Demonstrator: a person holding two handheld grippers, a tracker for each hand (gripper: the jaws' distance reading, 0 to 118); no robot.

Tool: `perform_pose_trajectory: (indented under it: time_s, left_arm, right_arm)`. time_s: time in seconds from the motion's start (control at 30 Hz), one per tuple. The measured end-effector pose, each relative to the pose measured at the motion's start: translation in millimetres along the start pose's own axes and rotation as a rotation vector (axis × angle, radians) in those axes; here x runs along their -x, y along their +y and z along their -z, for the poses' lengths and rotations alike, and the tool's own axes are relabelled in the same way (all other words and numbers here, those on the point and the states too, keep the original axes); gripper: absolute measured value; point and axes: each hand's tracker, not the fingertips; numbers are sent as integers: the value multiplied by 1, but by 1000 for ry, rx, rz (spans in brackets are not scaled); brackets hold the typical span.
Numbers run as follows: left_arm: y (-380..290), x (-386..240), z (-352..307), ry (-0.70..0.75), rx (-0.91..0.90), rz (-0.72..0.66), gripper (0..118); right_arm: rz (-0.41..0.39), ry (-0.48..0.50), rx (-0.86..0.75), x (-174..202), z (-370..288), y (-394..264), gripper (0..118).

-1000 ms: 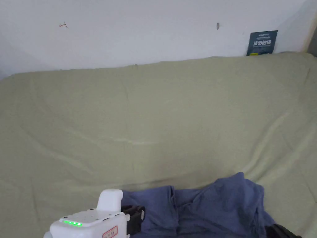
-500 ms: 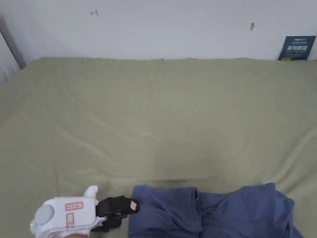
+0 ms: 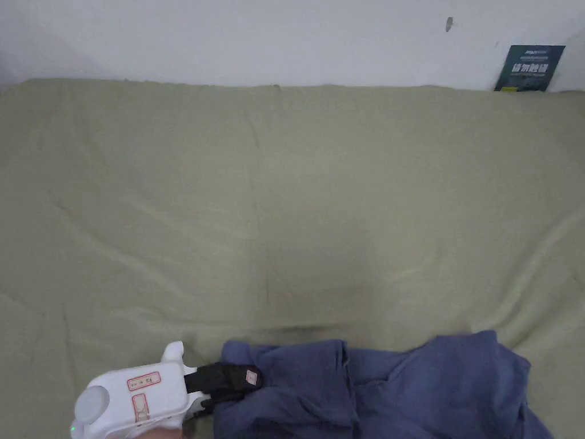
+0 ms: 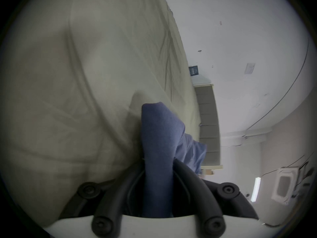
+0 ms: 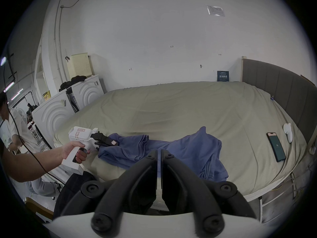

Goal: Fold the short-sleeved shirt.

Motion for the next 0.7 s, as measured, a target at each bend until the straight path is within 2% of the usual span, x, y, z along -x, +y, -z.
perform_pose_trajectory:
  time_s: [0.07,0.17,0.33,0.4,0.5,0.6,0.7]
  left_arm:
    - [-2,-14,-15,65,-42,62,7]
    - [-3,-29,-52,62,-117,88,7]
    - [5,-53,-118,298,-209,226,7]
    - [4,-60,-127,366,-232,236,7]
    - [-10,-80,-117,340,-236,230,7]
    - [-31,-122,-83,245,-209,338,7]
    - [-53,-161,-31,201,-147,374,7]
  right_arm:
    - [-6,5,0,2,0,1,5]
    - [-9,10,-16,5,-5,0,5]
    - [-2,31,-33,9,-14,-7,5]
    - [-5,36,-33,8,-15,-12,5]
    - [14,49,-41,6,-19,-15,5]
    - [19,51,-61,3,-26,-15,5]
    - [23,44,-74,-5,-32,-19,5]
